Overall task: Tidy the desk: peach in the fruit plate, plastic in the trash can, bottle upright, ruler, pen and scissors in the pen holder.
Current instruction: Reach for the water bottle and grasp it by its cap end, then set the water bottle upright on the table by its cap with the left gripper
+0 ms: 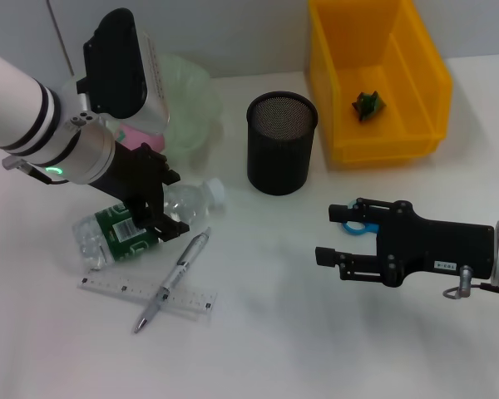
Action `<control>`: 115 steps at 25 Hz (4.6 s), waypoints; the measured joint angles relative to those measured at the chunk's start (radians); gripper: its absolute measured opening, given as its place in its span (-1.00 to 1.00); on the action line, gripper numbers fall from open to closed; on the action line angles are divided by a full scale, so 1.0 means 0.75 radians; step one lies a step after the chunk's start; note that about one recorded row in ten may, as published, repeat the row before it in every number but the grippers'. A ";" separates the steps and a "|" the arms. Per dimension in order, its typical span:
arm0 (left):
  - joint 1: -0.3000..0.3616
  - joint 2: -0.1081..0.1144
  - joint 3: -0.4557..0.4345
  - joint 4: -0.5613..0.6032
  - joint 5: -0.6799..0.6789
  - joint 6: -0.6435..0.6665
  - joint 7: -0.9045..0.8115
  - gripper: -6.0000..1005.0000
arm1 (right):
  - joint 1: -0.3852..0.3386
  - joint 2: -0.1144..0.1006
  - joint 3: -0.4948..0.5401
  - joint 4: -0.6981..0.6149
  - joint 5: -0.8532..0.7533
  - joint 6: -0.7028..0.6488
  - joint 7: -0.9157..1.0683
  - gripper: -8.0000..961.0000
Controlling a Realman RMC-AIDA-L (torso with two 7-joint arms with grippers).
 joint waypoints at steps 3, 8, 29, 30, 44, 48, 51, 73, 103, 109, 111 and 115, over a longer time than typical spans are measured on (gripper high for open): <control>0.000 0.000 0.007 -0.020 -0.011 -0.029 0.002 0.61 | 0.000 0.000 0.000 0.000 0.000 0.000 0.000 0.51; 0.000 0.000 0.044 -0.063 -0.046 -0.100 0.005 0.61 | -0.002 0.000 0.000 0.000 0.000 0.000 0.000 0.51; -0.027 -0.002 0.094 -0.190 -0.156 -0.277 0.037 0.61 | -0.008 0.002 0.000 0.000 0.000 -0.007 -0.002 0.51; -0.028 -0.002 0.099 -0.202 -0.160 -0.293 0.038 0.61 | -0.008 0.002 0.000 0.000 0.000 -0.009 -0.002 0.51; -0.020 -0.002 0.122 -0.234 -0.216 -0.358 0.059 0.61 | -0.008 0.006 0.002 0.000 0.011 -0.022 -0.004 0.51; -0.020 -0.002 0.143 -0.238 -0.248 -0.367 0.068 0.61 | -0.005 0.007 0.002 0.000 0.012 -0.029 -0.004 0.51; -0.021 -0.002 0.157 -0.239 -0.259 -0.363 0.069 0.61 | -0.004 0.007 0.002 0.000 0.014 -0.030 -0.005 0.51; -0.019 -0.002 0.207 -0.251 -0.262 -0.405 0.070 0.59 | -0.002 0.006 0.001 0.000 0.030 -0.031 -0.018 0.51; 0.025 0.006 0.212 -0.124 -0.271 -0.359 0.036 -0.12 | 0.002 0.002 0.002 0.000 0.049 -0.027 -0.020 0.51; 0.045 0.010 0.119 -0.061 -0.278 -0.271 0.013 -0.12 | 0.004 0.000 0.002 0.000 0.051 -0.024 -0.020 0.51; 0.053 0.010 0.078 -0.039 -0.279 -0.240 0.013 -0.12 | 0.004 -0.001 0.002 0.000 0.055 -0.023 -0.020 0.51; 0.067 0.010 0.036 -0.008 -0.279 -0.207 0.010 -0.12 | 0.004 -0.002 0.002 0.000 0.060 -0.023 -0.020 0.51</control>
